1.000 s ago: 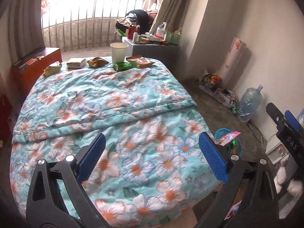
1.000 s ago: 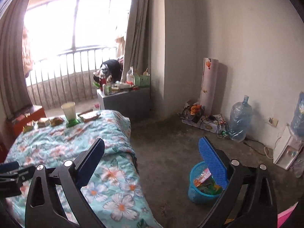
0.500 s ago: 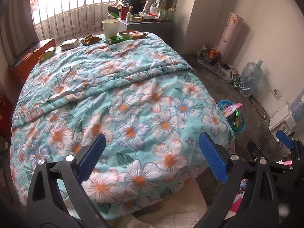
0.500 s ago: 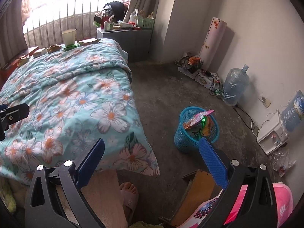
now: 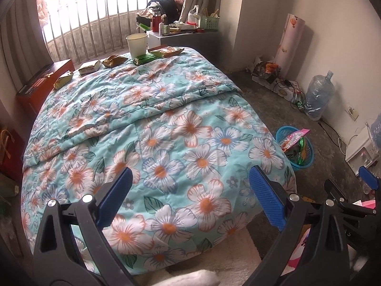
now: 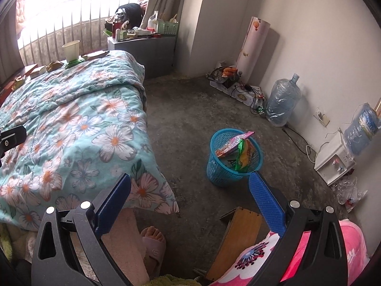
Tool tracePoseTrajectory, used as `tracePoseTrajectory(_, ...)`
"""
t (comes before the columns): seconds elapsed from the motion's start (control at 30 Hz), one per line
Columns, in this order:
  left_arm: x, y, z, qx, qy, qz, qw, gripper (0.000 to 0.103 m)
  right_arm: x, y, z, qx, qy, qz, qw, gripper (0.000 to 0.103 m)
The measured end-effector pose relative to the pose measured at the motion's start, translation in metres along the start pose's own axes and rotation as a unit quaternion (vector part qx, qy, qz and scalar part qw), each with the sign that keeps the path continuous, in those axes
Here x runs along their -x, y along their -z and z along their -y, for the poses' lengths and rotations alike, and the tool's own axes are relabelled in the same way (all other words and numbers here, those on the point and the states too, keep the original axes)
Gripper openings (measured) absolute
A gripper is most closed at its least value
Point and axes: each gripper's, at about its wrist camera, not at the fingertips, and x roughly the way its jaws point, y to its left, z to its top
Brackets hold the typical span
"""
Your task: Collect trash
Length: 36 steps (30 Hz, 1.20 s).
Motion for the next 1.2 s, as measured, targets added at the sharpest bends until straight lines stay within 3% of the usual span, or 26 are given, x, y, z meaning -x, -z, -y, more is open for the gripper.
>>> tracePoseTrajectory(1.2, 0.000, 0.002, 0.004, -0.009, 0.002, 0.000, 1.0000, 0.094, 0.006, -0.004, 0.008, -0.007, 0.000, 0.010, 1.000, 0.096)
